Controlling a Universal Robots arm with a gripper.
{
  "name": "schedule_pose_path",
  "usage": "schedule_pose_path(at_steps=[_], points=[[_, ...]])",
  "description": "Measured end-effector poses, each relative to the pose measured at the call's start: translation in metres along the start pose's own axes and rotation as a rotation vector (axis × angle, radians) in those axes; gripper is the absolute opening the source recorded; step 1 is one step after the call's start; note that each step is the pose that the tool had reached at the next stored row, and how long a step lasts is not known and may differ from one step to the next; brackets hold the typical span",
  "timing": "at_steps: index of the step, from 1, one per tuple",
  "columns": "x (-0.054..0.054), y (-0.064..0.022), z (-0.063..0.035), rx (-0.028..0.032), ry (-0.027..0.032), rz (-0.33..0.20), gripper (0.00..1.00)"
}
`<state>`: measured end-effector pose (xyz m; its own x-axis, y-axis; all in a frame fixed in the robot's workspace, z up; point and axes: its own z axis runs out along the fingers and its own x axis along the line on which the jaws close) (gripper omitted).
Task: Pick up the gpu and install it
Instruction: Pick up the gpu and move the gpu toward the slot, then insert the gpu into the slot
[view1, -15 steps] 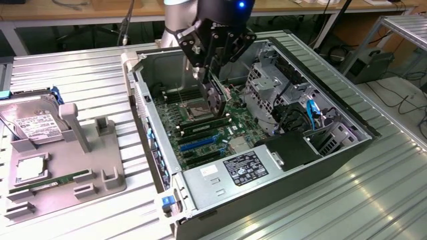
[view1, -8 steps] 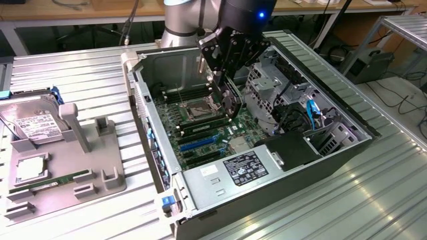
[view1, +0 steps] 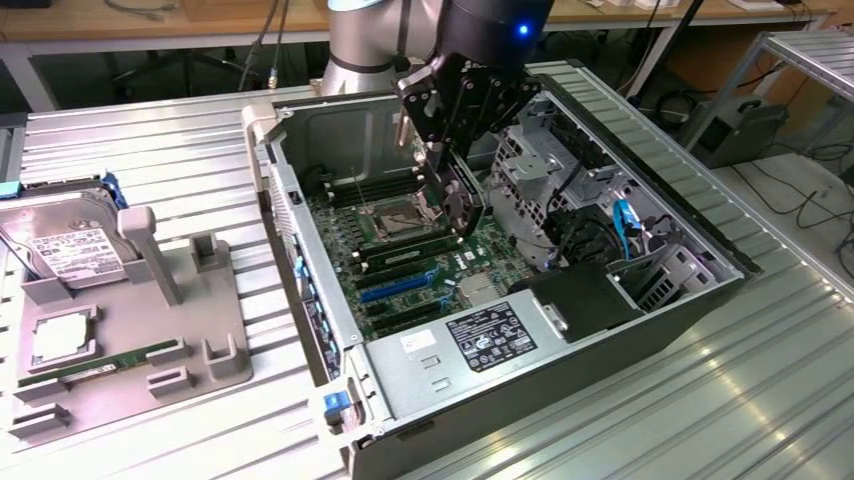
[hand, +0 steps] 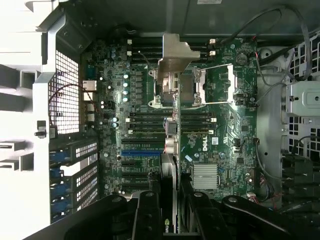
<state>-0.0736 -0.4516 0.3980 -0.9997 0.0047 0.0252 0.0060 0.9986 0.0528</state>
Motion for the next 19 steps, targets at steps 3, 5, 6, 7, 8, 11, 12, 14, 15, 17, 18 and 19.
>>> schedule_pose_path(at_steps=[3, 5, 6, 7, 8, 11, 12, 14, 15, 17, 18, 19], points=[[0.0, 0.0, 0.0, 0.0, 0.0, 0.0, 0.26], [0.0, 0.0, 0.0, 0.0, -0.0001, 0.0, 0.26], [0.0, 0.0, 0.0, 0.0, 0.0, 0.0, 0.26], [0.0, 0.0, 0.0, -0.0001, 0.0, 0.0, 0.26], [0.0, 0.0, 0.0, 0.0, 0.0, 0.0, 0.26], [0.0, 0.0, 0.0, 0.0, 0.0, 0.0, 0.26], [0.0, 0.0, 0.0, 0.0, -0.0001, 0.0, 0.26], [0.0, 0.0, 0.0005, 0.0005, 0.0013, -0.03, 0.26], [0.0, 0.0, 0.0006, 0.0012, 0.0023, -0.048, 0.26], [0.0, 0.0, 0.001, 0.002, 0.0042, -0.084, 0.26], [0.0, -0.0001, 0.0012, 0.0025, 0.0052, -0.102, 0.26], [0.0, -0.0001, 0.0014, 0.003, 0.0061, -0.12, 0.26]])
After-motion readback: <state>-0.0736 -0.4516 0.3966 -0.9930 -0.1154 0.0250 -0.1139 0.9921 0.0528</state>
